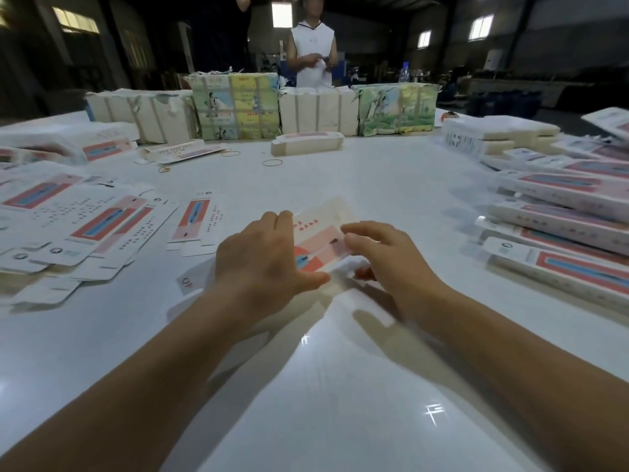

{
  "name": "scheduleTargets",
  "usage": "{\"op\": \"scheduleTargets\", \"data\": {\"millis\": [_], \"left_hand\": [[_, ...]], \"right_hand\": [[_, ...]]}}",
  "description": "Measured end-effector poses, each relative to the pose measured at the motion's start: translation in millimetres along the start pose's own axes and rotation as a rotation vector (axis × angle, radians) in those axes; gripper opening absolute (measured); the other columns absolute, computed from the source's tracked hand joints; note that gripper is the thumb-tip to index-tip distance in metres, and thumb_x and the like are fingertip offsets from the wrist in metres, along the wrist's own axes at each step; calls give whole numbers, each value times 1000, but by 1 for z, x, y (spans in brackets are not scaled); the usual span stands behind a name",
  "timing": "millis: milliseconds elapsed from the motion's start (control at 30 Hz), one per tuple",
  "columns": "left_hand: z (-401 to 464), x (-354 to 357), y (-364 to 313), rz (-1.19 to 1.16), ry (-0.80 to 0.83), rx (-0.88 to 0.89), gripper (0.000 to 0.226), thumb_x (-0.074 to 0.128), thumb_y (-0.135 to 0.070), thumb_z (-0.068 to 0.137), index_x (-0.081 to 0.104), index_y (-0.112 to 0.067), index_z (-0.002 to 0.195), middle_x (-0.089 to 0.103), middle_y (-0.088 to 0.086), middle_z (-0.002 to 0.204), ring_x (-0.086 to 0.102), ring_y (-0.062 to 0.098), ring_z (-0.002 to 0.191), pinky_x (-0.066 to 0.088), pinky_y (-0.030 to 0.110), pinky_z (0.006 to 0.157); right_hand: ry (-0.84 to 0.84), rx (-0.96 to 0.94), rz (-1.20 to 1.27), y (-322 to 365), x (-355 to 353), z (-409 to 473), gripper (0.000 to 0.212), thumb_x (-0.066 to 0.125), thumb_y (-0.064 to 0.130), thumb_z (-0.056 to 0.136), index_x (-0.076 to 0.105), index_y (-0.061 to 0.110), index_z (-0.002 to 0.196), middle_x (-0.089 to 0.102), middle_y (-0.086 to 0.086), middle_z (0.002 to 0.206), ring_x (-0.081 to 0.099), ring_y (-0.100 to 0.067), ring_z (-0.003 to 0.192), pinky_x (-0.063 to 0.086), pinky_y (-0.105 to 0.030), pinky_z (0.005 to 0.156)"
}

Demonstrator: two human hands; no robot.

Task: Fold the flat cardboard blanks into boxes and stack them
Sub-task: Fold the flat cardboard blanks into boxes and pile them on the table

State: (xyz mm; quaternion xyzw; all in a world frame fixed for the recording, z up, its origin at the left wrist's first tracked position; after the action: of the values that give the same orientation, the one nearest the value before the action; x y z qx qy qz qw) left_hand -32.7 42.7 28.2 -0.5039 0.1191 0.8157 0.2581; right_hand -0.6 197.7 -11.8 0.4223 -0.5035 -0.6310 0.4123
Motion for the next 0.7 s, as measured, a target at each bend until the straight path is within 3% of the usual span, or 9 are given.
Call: {"op": "scheduleTargets", "data": {"millis": [100,133,233,333,400,567,700], "left_hand": [[-2,-2,-8,62,-17,49,85,62,-72,67,37,-22,130,54,-4,107,45,12,76,31,18,54],[-3,-3,-10,71,-22,60,86,63,-71,67,36,-21,131,55,-2,109,44,12,77,33,21,57],[-3,-6,-10,42,12,52,82,64,-69,67,37,-23,129,56,-3,110,46,13,76,33,20,55],[-5,-5,-4,3,81,41,76,66,-67,67,39,-27,125,56,-6,108,48,13,65,27,16,48],[-5,-5,-1,-35,114,48,74,68,-65,67,40,-28,124,56,-7,108,49,12,62,27,13,47],[-4,-10,-13,-99,76,110,80,73,-63,63,36,-25,123,51,-6,105,52,12,74,42,17,55],[-3,-7,-13,-167,146,107,74,73,-63,62,34,-30,115,42,-13,97,50,10,63,41,14,52]], "right_hand": [[46,245,338,-9,3,-2,20,66,22,79,74,15,62,68,-1,65,58,-18,56,46,-30,61],[48,265,392,-9,1,-1,25,64,21,82,73,14,59,65,-1,60,57,-18,52,48,-30,59],[77,192,347,-4,-3,0,18,59,20,88,68,13,74,67,-1,68,63,-17,61,52,-28,54],[114,86,196,5,-2,-2,22,60,18,89,71,15,70,70,-9,82,63,-17,68,51,-30,51],[159,97,220,6,0,-4,26,59,19,90,74,18,68,69,-9,82,65,-19,68,51,-30,51],[309,96,155,4,10,-9,12,64,17,86,75,13,85,74,-12,93,69,-22,74,52,-26,58],[390,167,256,2,14,-13,33,70,23,71,71,6,99,72,-16,102,69,-25,85,55,-31,69]]}}
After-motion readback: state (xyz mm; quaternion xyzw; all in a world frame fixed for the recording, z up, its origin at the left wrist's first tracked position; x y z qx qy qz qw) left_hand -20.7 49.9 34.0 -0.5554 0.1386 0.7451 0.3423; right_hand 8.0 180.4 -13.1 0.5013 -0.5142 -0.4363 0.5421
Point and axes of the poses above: each hand's wrist, its own z-axis towards the middle knuckle, its own x-axis out of the palm, y = z × x, the point moved 8 cm from there along z, towards the middle knuckle
